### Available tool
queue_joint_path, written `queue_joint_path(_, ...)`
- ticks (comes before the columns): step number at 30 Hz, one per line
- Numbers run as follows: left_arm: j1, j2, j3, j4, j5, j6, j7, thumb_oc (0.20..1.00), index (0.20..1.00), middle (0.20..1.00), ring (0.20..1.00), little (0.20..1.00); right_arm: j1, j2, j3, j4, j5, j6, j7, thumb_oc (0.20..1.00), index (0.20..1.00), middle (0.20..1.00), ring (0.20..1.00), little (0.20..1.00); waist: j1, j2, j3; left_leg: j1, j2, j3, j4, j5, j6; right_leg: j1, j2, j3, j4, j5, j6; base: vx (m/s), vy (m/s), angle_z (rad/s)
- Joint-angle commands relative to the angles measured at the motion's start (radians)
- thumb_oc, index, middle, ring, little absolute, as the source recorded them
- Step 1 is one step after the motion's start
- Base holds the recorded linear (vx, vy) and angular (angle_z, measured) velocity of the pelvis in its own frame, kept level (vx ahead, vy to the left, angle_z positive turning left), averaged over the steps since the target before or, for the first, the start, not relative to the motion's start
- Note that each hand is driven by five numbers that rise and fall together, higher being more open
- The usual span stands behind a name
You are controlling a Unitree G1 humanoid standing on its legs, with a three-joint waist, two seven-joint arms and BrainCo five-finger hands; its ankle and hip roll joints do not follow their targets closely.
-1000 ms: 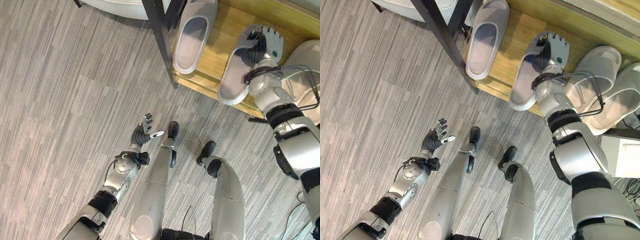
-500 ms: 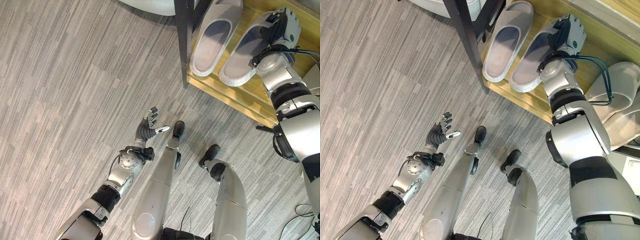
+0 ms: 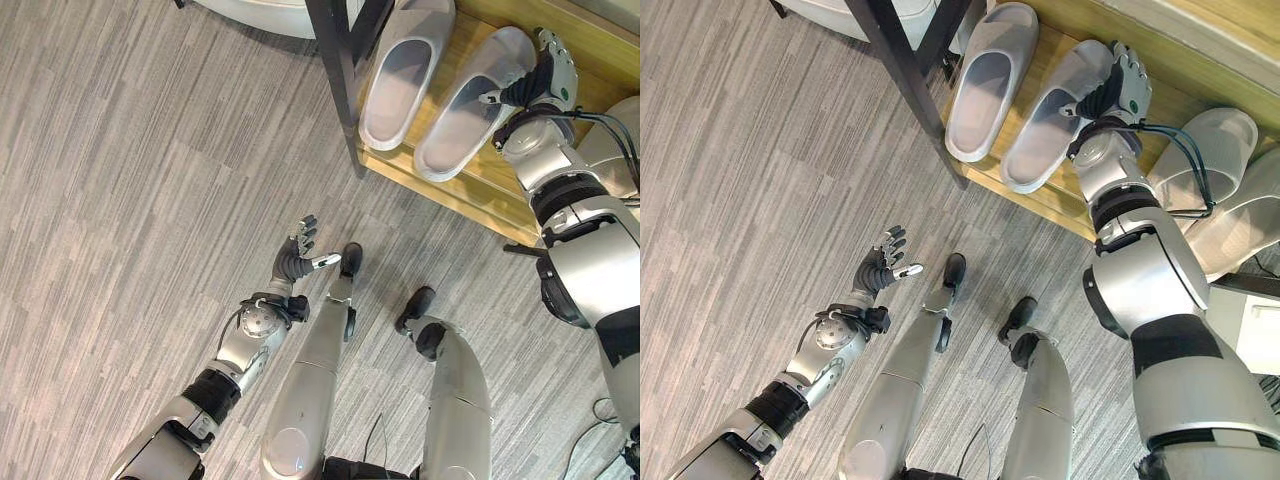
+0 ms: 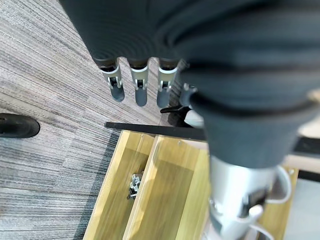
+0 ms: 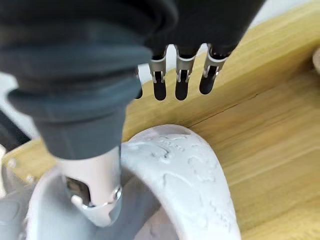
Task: Arrange the slippers neatly on the shoe rack.
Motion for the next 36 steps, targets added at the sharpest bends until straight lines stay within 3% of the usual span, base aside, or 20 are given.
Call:
queue_joint_path(1, 0.002, -0.026, -0.011, 0.009, 0.013, -0.027, 0.033, 1.000, 1.000, 1.000, 1.000, 1.000, 0.124, 0.021, -0.031, -0.113, 0.099, -0.072, -0.088, 1.000, 1.000, 1.000, 1.000, 1.000, -0.009, -0.015, -0.067, 0.034, 0.036, -0.018, 0.092, -0.189, -0.030, 0.084, -0.008, 0.084, -0.138, 0.045, 0.138, 0.01, 0.016, -0.04)
queue_joint_path(2, 0.001, -0.027, -0.007, 0.011, 0.014, -0.026, 0.041, 1.000, 1.000, 1.000, 1.000, 1.000, 0.141, 0.042, -0.047, -0.135, 0.117, -0.078, -0.097, 1.000, 1.000, 1.000, 1.000, 1.000, -0.014, -0.018, -0.067, 0.040, 0.037, -0.018, 0.088, -0.190, -0.029, 0.089, -0.007, 0.086, -0.144, 0.048, 0.139, -0.08, 0.031, -0.08)
queue_joint_path(3, -0.003, -0.027, -0.006, 0.012, 0.018, -0.023, 0.048, 1.000, 1.000, 1.000, 1.000, 1.000, 0.157, 0.063, -0.067, -0.160, 0.142, -0.087, -0.102, 1.000, 1.000, 1.000, 1.000, 1.000, -0.019, -0.018, -0.064, 0.035, 0.038, -0.015, 0.075, -0.157, -0.024, 0.085, -0.007, 0.080, -0.159, 0.078, 0.131, 0.01, 0.005, -0.22)
queue_joint_path(4, -0.004, -0.027, -0.003, 0.008, 0.020, -0.020, 0.054, 1.000, 1.000, 1.000, 1.000, 1.000, 0.187, 0.101, -0.099, -0.200, 0.201, -0.107, -0.093, 1.000, 1.000, 1.000, 1.000, 1.000, -0.028, -0.025, -0.065, 0.054, 0.037, -0.018, 0.077, -0.189, -0.027, 0.103, -0.004, 0.090, -0.158, 0.053, 0.139, -0.08, 0.024, -0.24)
queue_joint_path(5, -0.005, -0.027, -0.003, 0.008, 0.022, -0.019, 0.058, 1.000, 1.000, 1.000, 1.000, 1.000, 0.192, 0.120, -0.119, -0.205, 0.240, -0.117, -0.089, 1.000, 1.000, 1.000, 1.000, 1.000, -0.029, -0.024, -0.062, 0.044, 0.038, -0.014, 0.070, -0.159, -0.023, 0.096, -0.005, 0.082, -0.169, 0.081, 0.131, 0.01, -0.009, -0.16)
queue_joint_path(8, -0.006, -0.028, -0.005, 0.009, 0.021, -0.017, 0.065, 1.000, 1.000, 1.000, 1.000, 1.000, 0.205, 0.155, -0.142, -0.216, 0.305, -0.136, -0.079, 1.000, 1.000, 1.000, 1.000, 1.000, -0.034, -0.028, -0.065, 0.057, 0.039, -0.015, 0.075, -0.190, -0.026, 0.110, -0.003, 0.087, -0.168, 0.057, 0.139, 0.06, -0.014, -0.02)
queue_joint_path(10, -0.011, -0.029, -0.007, 0.011, 0.022, -0.011, 0.074, 1.000, 1.000, 1.000, 1.000, 1.000, 0.215, 0.201, -0.192, -0.219, 0.454, -0.177, -0.058, 1.000, 1.000, 1.000, 1.000, 1.000, -0.034, -0.030, -0.065, 0.057, 0.040, -0.016, 0.077, -0.192, -0.026, 0.113, -0.003, 0.085, -0.172, 0.057, 0.139, 0.00, 0.000, 0.00)
queue_joint_path(12, -0.011, -0.028, -0.008, 0.011, 0.022, -0.008, 0.078, 1.000, 1.000, 1.000, 1.000, 1.000, 0.214, 0.210, -0.195, -0.214, 0.467, -0.179, -0.056, 1.000, 1.000, 1.000, 1.000, 1.000, -0.033, -0.031, -0.064, 0.056, 0.041, -0.015, 0.077, -0.193, -0.026, 0.112, -0.003, 0.084, -0.173, 0.058, 0.140, -0.04, 0.011, 0.00)
queue_joint_path(13, -0.012, -0.027, -0.012, 0.010, 0.021, -0.007, 0.078, 1.000, 1.000, 1.000, 1.000, 1.000, 0.215, 0.224, -0.216, -0.206, 0.523, -0.197, -0.045, 1.000, 1.000, 1.000, 1.000, 1.000, -0.030, -0.027, -0.059, 0.043, 0.039, -0.011, 0.070, -0.163, -0.021, 0.104, -0.006, 0.076, -0.181, 0.083, 0.133, -0.07, 0.016, 0.01)
queue_joint_path(16, -0.012, -0.022, -0.015, 0.004, 0.022, 0.002, 0.079, 1.000, 1.000, 1.000, 1.000, 1.000, 0.208, 0.242, -0.251, -0.181, 0.653, -0.211, -0.013, 1.000, 1.000, 1.000, 1.000, 1.000, -0.022, -0.025, -0.054, 0.044, 0.035, -0.012, 0.065, -0.164, -0.021, 0.105, -0.005, 0.074, -0.183, 0.082, 0.132, 0.01, -0.004, 0.00)
queue_joint_path(17, -0.012, -0.022, -0.015, 0.005, 0.021, 0.003, 0.078, 1.000, 1.000, 1.000, 1.000, 1.000, 0.203, 0.246, -0.257, -0.169, 0.683, -0.212, -0.003, 1.000, 1.000, 1.000, 1.000, 1.000, -0.020, -0.025, -0.057, 0.055, 0.036, -0.014, 0.072, -0.196, -0.024, 0.113, -0.004, 0.080, -0.173, 0.055, 0.141, 0.10, -0.022, 0.02)
queue_joint_path(26, -0.025, -0.025, -0.039, 0.014, 0.004, 0.015, 0.052, 1.000, 1.000, 1.000, 1.000, 1.000, 0.116, 0.223, -0.354, -0.109, 1.001, -0.269, 0.061, 1.000, 1.000, 1.000, 1.000, 1.000, 0.015, -0.004, -0.052, 0.040, 0.027, -0.022, 0.074, -0.198, -0.025, 0.110, -0.012, 0.068, -0.172, 0.048, 0.146, 0.01, -0.004, 0.00)
queue_joint_path(33, -0.034, -0.026, -0.076, 0.019, -0.015, 0.009, 0.017, 1.000, 1.000, 1.000, 1.000, 1.000, 0.027, 0.072, -0.349, -0.084, 1.013, -0.277, 0.075, 1.000, 1.000, 1.000, 1.000, 1.000, 0.037, 0.018, -0.060, 0.045, 0.015, -0.032, 0.061, -0.191, -0.030, 0.114, -0.027, 0.056, -0.159, 0.037, 0.147, 0.01, -0.006, 0.11)
queue_joint_path(36, -0.040, -0.027, -0.082, 0.036, -0.009, 0.008, 0.009, 1.000, 1.000, 1.000, 1.000, 1.000, 0.048, 0.059, -0.325, -0.098, 0.989, -0.281, 0.082, 1.000, 1.000, 1.000, 1.000, 1.000, 0.033, 0.015, -0.063, 0.059, 0.018, -0.029, 0.057, -0.189, -0.032, 0.124, -0.027, 0.058, -0.159, 0.038, 0.147, 0.00, 0.002, 0.03)
